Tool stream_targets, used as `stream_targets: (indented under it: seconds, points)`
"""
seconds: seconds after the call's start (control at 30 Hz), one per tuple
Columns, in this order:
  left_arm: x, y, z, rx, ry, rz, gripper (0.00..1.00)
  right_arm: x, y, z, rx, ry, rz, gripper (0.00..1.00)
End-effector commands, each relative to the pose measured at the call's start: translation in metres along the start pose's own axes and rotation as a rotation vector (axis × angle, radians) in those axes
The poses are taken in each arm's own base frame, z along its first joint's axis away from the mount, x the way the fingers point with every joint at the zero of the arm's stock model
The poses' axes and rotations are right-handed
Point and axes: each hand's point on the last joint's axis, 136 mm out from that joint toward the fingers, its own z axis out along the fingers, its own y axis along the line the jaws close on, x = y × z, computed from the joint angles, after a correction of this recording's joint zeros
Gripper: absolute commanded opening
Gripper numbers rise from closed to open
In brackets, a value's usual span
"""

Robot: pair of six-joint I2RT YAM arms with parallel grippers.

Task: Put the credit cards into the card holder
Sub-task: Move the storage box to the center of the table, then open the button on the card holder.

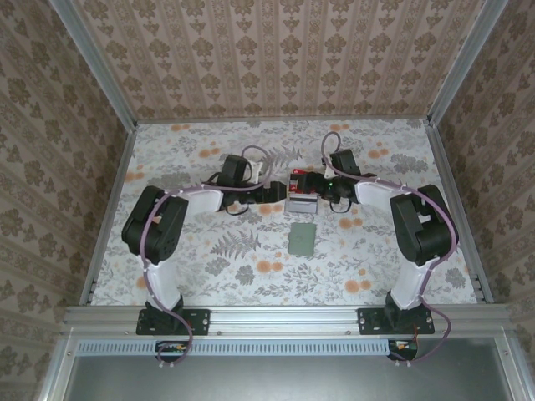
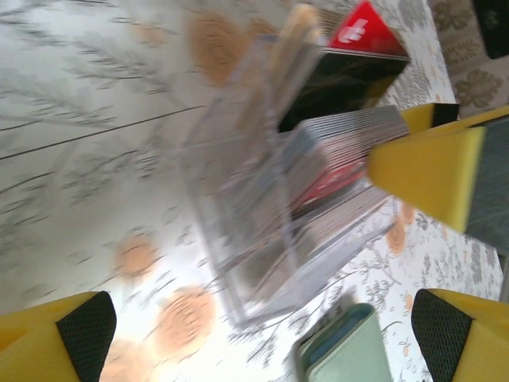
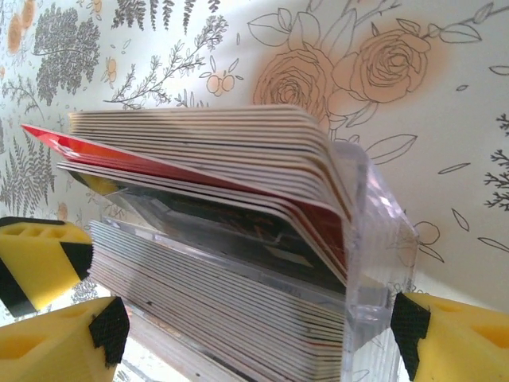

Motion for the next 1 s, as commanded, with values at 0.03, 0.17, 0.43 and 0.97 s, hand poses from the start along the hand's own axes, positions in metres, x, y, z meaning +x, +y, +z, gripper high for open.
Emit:
stream_targets:
  seconds: [0.03,0.17,0.43,0.97]
  points:
    - [-0.026,0.024,-0.048,-0.070,-0.141,-0.048,1.00,0.003,-0.001,-0.038,0.133,0.004,-0.119,0.89]
    - [-0.021,0.037,-0.071,-0.163,-0.150,-0.018,1.00,0.026,-0.004,-0.072,0.299,0.029,-0.248,0.86]
    - [-0.014,0.034,-0.086,-0.216,-0.119,0.080,1.00,0.120,0.022,-0.091,0.316,0.187,-0.454,0.72]
    - [0.003,0.024,-0.076,-0.243,-0.147,0.121,0.99,0.155,0.033,-0.038,0.386,0.406,-0.809,0.61]
